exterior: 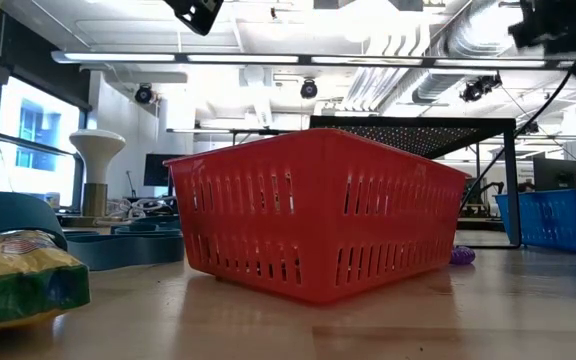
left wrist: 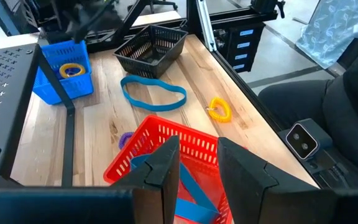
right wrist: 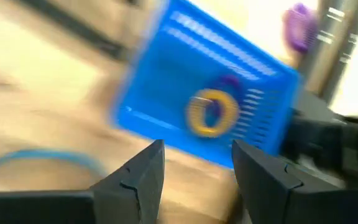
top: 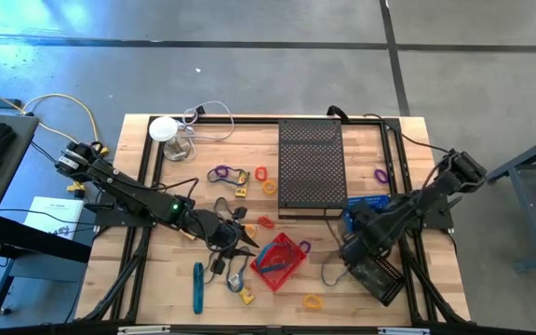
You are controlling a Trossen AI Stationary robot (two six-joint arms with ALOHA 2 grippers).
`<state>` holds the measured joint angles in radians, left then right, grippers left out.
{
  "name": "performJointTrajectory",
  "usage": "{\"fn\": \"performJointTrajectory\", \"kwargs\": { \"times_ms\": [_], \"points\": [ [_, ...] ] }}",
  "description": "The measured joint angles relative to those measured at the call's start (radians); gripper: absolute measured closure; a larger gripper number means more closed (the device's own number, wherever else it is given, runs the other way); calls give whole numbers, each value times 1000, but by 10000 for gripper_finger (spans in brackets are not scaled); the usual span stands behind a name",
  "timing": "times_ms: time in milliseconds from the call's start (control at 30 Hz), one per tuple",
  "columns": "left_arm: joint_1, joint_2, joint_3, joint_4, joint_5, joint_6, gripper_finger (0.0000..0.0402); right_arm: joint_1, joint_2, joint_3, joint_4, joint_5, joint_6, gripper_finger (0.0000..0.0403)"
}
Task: Pick & Place Office Desk Supplies
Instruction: Put the big crayon box into the black basket
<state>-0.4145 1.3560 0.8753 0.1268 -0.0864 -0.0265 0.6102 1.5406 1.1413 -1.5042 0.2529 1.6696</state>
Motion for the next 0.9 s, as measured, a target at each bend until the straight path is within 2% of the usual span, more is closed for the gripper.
{"fn": "performJointTrajectory", "kwargs": {
  "times_ms": [167,400,533,700,767,900],
  "points": [
    [0,0,0,-38,0,-29,297,93,-1,62,227,127,-87,227],
    [0,0,0,-182,2,-157,297,199,5,62,666,178,-399,227],
    [0,0,1,-334,3,-160,297,231,5,62,854,223,-579,227],
    [0,0,1,-562,-7,-160,297,264,5,62,964,287,-722,227],
    [3,0,1,-626,-67,-232,297,269,5,62,972,318,-732,227],
    [50,0,1,-789,-250,-500,297,268,6,62,970,355,-731,227]
  ]
}}
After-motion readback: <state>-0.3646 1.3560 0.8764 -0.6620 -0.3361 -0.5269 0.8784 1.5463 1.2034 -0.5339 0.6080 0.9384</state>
